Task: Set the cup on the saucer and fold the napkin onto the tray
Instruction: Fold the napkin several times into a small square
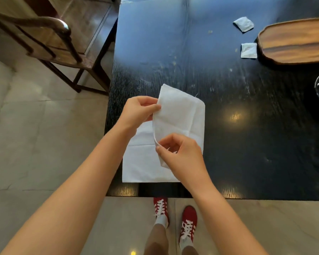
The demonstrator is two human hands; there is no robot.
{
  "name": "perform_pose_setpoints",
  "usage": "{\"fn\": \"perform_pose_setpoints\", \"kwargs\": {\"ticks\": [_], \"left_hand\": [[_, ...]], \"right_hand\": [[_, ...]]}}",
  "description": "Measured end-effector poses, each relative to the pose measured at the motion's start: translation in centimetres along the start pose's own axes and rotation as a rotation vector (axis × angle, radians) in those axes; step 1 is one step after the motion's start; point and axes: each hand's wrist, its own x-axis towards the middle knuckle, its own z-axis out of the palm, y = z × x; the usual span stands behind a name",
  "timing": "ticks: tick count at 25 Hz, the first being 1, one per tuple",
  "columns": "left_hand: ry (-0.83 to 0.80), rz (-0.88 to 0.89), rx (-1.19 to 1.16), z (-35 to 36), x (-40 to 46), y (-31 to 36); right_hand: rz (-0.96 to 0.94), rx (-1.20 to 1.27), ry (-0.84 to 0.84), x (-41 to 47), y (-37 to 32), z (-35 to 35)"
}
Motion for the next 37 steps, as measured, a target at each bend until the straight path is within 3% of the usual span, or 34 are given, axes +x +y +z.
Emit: {"fn": "perform_pose_setpoints", "kwargs": {"ticks": [8,15,21,27,29,31,33,35,37], "left_hand": [[0.144,-0.082,0.086,-5.6,-1.3,-7.9],[0.262,0.0,0.312,-6.1,-0.8,-10.9],[0.342,0.032,0.334,-6.2,-0.7,-12.0],[0.375,0.203,0.483,-6.2,-0.4,-13.2],[0.307,0.35,0.745,-6.4,-0.1,-13.7],[0.141,0.458,0.896,-6.2,0.1,-14.1],[0.042,0.464,0.941,-6.0,0.2,-14.9],[0.052,0.468,1.009,-5.8,0.3,-16.0],[0.075,0.479,1.058,-5.6,0.4,-16.6]], "right_hand": [[0.006,-0.178,-0.13,0.1,1.9,7.5],[-0.104,-0.299,-0.13,0.1,3.6,10.7],[-0.176,-0.489,-0.177,0.4,5.4,13.0],[-0.471,-0.727,-0.077,0.0,8.4,13.3],[-0.55,-0.732,-0.095,-0.1,9.5,12.9],[-0.596,-0.645,-0.086,0.1,9.9,12.1],[-0.567,-0.508,0.054,1.2,9.2,11.2],[-0.479,-0.553,0.212,4.0,8.1,10.2],[-0.387,-0.706,0.196,7.3,7.0,9.9]]}}
